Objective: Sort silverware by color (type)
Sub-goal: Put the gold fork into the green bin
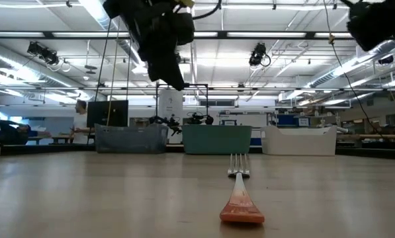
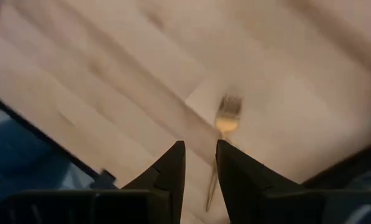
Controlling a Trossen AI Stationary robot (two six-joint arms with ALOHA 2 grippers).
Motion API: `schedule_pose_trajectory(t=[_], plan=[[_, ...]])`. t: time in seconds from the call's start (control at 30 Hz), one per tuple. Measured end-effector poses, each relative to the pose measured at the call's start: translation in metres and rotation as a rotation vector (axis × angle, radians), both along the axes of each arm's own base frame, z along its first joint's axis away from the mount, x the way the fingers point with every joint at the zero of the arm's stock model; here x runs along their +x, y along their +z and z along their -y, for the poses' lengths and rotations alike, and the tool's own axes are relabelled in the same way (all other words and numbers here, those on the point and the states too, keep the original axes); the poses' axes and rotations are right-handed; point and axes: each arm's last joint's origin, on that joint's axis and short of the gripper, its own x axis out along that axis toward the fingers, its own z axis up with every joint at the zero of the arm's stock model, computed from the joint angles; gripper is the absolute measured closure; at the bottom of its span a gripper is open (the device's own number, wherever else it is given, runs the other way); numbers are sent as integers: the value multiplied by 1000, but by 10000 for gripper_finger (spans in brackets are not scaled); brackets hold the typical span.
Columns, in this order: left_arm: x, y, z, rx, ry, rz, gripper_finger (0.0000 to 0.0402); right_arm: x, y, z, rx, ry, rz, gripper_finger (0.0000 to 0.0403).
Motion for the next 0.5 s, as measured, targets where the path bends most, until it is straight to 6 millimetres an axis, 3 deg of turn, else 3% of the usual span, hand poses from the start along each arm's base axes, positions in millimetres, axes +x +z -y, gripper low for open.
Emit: schedule_pose_trajectory(t=[0.27, 0.5], plan=[[6, 4, 35, -39, 43, 57, 319, 1, -31, -38, -42, 155, -51, 295], [7, 6, 48, -46, 35, 89, 319, 3, -57, -57, -110, 154, -170, 281]])
